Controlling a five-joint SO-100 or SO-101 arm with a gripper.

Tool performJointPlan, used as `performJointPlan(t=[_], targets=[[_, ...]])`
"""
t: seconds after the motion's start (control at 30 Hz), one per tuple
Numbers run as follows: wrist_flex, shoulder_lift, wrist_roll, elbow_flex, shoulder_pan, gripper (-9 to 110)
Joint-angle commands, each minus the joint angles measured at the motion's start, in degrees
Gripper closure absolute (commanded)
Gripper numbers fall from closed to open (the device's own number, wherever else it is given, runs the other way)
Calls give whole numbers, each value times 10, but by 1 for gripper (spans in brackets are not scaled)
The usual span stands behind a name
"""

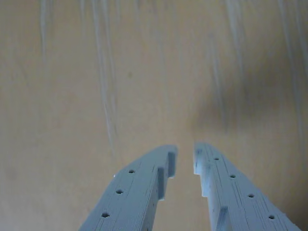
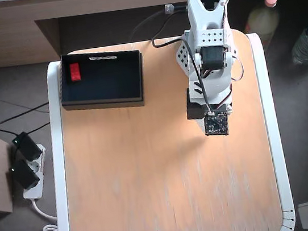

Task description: Grasp a lego block and put it in the bin.

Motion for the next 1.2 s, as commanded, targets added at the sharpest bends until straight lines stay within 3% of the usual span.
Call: performJointPlan(t=[0.0,1.17], targets=[[4,52,-4,89,-4,101],[4,52,-19,89,-4,101]])
